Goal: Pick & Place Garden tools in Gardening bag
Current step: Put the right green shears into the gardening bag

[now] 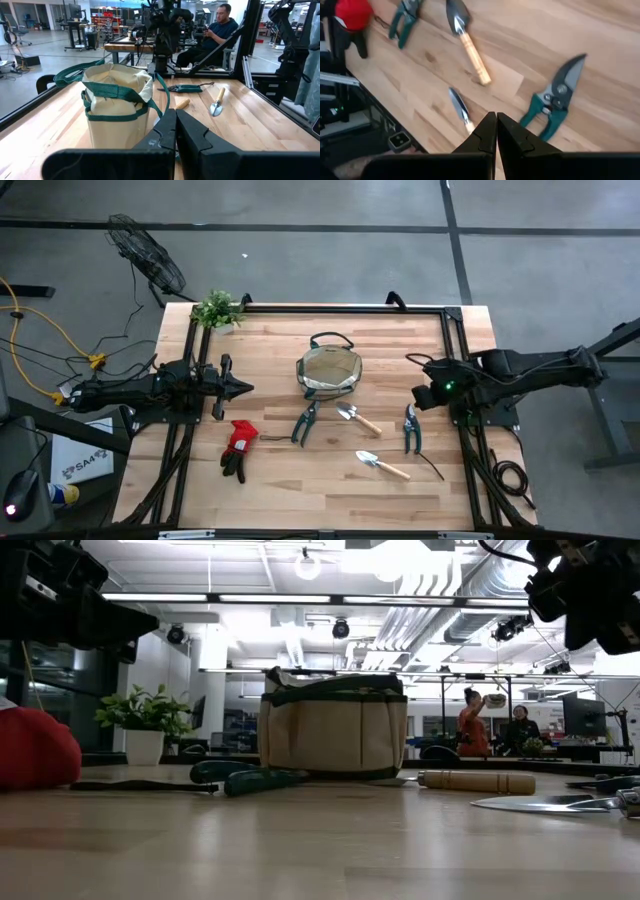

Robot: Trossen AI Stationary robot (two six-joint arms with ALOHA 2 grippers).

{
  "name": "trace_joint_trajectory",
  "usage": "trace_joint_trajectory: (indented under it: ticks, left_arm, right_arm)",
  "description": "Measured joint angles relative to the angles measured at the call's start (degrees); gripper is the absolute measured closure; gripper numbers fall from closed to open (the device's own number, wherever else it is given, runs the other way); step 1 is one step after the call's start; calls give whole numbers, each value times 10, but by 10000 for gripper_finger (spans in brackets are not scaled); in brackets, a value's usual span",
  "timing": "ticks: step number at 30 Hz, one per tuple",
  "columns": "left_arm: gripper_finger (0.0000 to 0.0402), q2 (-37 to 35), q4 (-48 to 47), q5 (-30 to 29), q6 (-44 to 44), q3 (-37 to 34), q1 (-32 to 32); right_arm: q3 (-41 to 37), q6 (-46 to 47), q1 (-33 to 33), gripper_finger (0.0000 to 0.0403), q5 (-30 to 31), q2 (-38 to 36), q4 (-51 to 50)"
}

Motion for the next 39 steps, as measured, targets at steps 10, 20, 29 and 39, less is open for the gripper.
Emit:
trace_joint_trajectory:
  ticks: [10,20,29,39]
  left_arm:
    - [401,0,0,0,0,0,0]
    - [401,0,0,0,0,0,0]
    - [401,0,0,0,0,0,0]
    - [401,0,0,0,0,0,0]
  right_arm:
    - [0,-3,0,399,-30,2,-2]
    - [0,-5,0,399,-45,3,-2]
    - [0,-5,-1,398,-40,3,-2]
    - [0,-5,-1,398,-27,19,-2]
